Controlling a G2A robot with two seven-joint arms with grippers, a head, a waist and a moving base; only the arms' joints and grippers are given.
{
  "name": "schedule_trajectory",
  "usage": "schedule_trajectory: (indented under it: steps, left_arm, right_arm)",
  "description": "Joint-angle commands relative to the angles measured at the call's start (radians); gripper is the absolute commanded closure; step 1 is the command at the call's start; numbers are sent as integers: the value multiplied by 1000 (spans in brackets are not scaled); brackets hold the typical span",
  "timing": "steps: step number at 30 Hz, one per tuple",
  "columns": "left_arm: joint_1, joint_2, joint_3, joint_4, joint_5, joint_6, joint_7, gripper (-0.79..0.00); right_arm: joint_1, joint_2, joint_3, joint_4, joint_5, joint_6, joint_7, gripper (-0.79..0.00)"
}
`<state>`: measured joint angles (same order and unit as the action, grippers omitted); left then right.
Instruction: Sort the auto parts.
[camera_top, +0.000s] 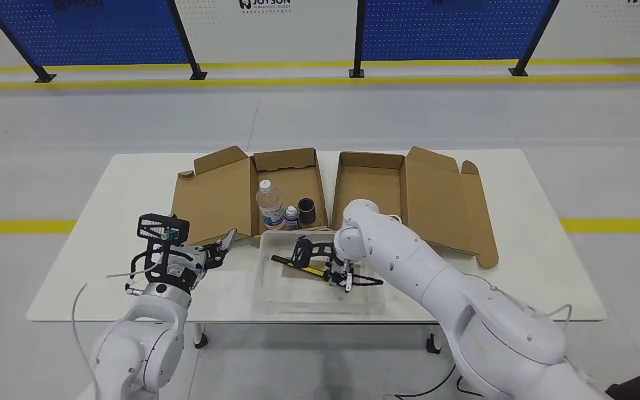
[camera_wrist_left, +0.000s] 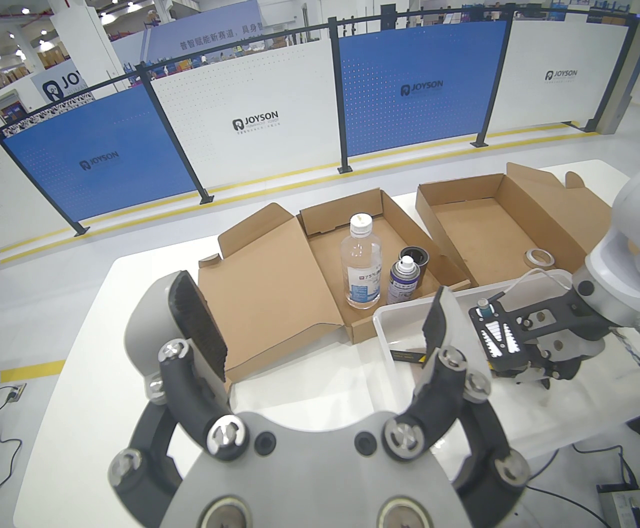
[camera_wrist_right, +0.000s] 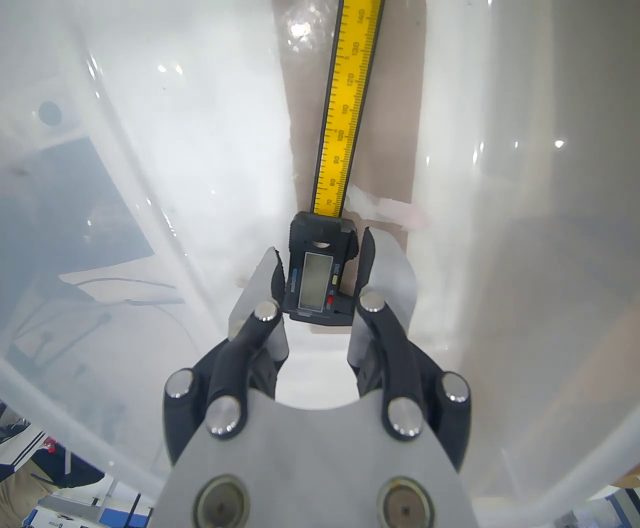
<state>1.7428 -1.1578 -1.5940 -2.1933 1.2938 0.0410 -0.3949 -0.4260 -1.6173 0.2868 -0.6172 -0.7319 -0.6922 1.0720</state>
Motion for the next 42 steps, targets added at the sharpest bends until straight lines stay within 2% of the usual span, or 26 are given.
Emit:
schedule_trajectory:
  steps: [1, 8, 10, 11, 12, 21, 30, 36, 42]
  left_arm:
    - [0, 0, 0, 0, 0, 0, 0, -785]
    - [0, 0, 0, 0, 0, 0, 0, -785]
    - [0, 0, 0, 0, 0, 0, 0, -785]
    - [0, 0, 0, 0, 0, 0, 0, -785]
    - [0, 0, 0, 0, 0, 0, 0, -785]
    - [0, 0, 0, 0, 0, 0, 0, -785]
    - [0, 0, 0, 0, 0, 0, 0, -785]
    - [0, 0, 0, 0, 0, 0, 0, -785]
    - [0, 0, 0, 0, 0, 0, 0, -785]
  right_arm:
    - [1, -6, -1, 8, -1, -3, 0, -320]
    - [-1, -26, -7, 34, -8, -3, 6, -299]
    - [-1, -31, -7, 43, -9, -4, 7, -256]
    - [-1, -33, -7, 47, -7, -5, 6, -86]
    - [-1, -35, -7, 51, -8, -6, 6, 0]
    - [19, -35, 21, 81, 11, -24, -18, 0]
    - [22, -1, 64, 40, 24, -34, -34, 0]
    - [6, 54, 127, -40, 50, -32, -55, 0]
    - [-44, 142, 228, -197, 72, -33, -37, 0]
